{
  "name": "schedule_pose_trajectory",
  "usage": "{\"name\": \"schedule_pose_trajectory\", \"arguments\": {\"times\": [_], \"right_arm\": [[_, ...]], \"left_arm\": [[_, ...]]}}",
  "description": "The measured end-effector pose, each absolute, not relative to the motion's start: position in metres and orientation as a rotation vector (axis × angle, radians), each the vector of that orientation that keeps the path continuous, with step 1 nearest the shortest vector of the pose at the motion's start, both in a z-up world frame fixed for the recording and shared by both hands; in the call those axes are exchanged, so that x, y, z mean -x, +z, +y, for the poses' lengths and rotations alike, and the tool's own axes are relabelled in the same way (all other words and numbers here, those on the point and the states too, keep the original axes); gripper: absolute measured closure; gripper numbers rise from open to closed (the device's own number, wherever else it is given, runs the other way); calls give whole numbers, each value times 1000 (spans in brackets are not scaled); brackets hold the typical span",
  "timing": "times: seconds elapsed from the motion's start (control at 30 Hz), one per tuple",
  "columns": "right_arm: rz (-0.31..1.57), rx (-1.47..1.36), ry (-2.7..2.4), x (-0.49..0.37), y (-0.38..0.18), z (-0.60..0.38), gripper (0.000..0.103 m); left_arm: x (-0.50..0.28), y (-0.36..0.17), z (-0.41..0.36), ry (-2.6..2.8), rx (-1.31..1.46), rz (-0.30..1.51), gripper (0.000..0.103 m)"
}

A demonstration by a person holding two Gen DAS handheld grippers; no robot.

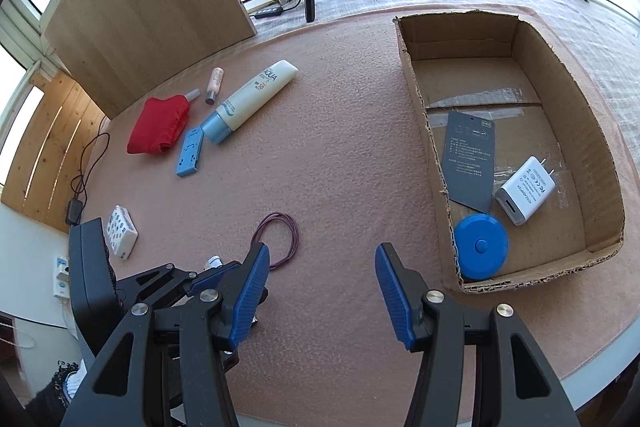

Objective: Organize objects
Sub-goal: 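Lower the open left tool around the patterned lighter, then close the left tool on the lighter and lift it while the right tool grasps the purple rubber band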

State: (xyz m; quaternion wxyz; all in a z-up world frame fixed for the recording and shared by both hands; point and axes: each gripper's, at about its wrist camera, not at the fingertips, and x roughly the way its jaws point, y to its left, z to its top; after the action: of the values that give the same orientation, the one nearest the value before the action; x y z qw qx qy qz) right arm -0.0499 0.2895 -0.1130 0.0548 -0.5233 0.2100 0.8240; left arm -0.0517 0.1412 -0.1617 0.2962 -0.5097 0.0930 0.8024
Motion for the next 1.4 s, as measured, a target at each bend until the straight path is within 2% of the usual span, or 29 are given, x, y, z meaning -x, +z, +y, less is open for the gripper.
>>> {"name": "schedule_pose_trajectory", "arguments": {"times": [0.37, 0.67, 0.8, 0.87, 0.9, 1.13, 1.3, 1.4], "right_arm": [[580, 1724, 2500, 71, -138, 265, 51], [578, 1813, 2439, 83, -167, 266, 51], [587, 1814, 2425, 82, -169, 271, 51], [586, 1820, 2420, 83, -170, 273, 51], [584, 1820, 2419, 83, -170, 273, 51], [567, 1829, 2419, 92, -173, 273, 51], [523, 1837, 2426, 102, -176, 267, 51], [475, 1837, 2431, 106, -179, 261, 51]], "left_arm": [[35, -139, 95, 2151, 1398, 55, 69], [41, -162, 96, 2084, 1496, -64, 68], [51, -160, 103, 2123, 1479, -38, 59], [51, -159, 110, 2125, 1487, -37, 49], [50, -159, 115, 2131, 1489, -17, 47], [40, -158, 142, 2215, 1474, 190, 47], [35, -158, 139, 2241, 1461, 257, 48], [36, -158, 134, 2290, 1447, 290, 54]]}}
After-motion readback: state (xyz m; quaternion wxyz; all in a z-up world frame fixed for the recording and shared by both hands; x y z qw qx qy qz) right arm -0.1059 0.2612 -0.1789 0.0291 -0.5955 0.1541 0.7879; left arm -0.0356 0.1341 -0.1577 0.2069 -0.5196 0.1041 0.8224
